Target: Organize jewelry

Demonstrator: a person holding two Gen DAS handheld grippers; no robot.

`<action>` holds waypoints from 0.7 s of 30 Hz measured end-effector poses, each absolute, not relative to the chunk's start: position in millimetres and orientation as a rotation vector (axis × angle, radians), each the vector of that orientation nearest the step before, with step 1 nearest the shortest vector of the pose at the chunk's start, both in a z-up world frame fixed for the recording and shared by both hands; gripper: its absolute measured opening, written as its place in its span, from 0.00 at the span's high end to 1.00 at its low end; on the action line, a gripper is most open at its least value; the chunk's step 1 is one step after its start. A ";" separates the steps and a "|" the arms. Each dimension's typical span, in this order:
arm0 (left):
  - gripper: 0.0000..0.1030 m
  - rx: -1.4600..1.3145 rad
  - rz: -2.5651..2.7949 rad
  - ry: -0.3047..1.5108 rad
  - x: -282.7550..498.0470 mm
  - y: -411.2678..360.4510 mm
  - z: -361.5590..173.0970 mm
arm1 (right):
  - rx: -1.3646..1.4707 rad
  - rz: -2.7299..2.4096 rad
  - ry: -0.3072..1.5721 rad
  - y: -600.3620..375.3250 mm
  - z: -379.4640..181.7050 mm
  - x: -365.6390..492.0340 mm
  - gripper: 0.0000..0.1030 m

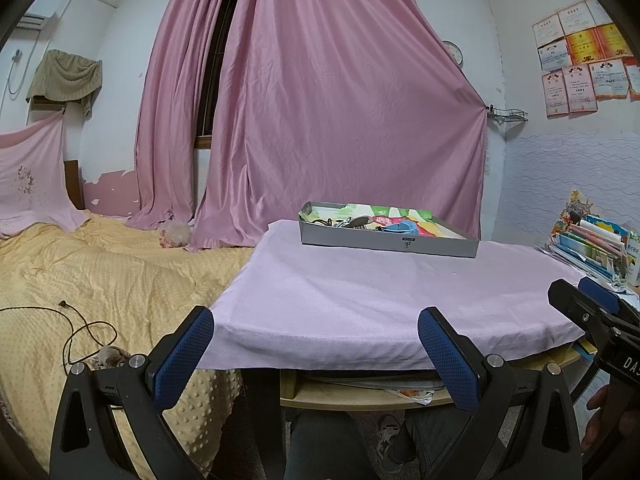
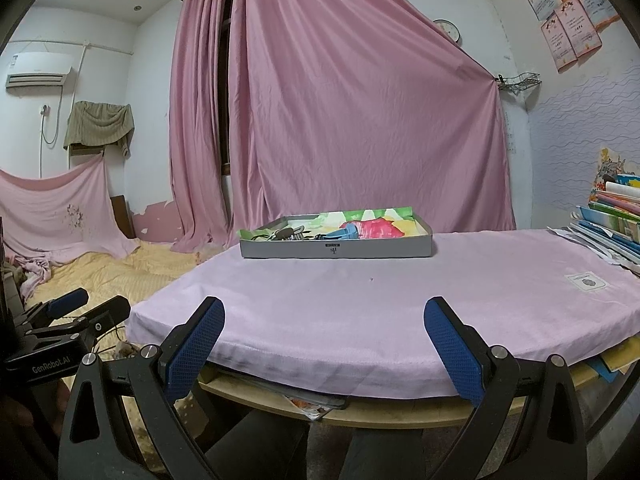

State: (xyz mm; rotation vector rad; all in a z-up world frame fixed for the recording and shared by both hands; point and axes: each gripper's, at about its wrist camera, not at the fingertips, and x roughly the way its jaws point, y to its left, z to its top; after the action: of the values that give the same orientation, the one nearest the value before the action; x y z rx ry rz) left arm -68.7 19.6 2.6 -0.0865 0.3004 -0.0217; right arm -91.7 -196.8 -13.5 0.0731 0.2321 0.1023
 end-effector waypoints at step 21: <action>0.00 -0.086 -0.022 0.301 -68.8 19.5 2.9 | 0.074 0.103 0.233 -195.9 -14.2 -91.0 0.05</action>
State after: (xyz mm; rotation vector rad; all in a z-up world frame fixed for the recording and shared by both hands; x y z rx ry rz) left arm -68.8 19.5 2.9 -0.0857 0.3009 -0.0221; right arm -91.0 -195.9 -14.2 0.0735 0.2328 0.1031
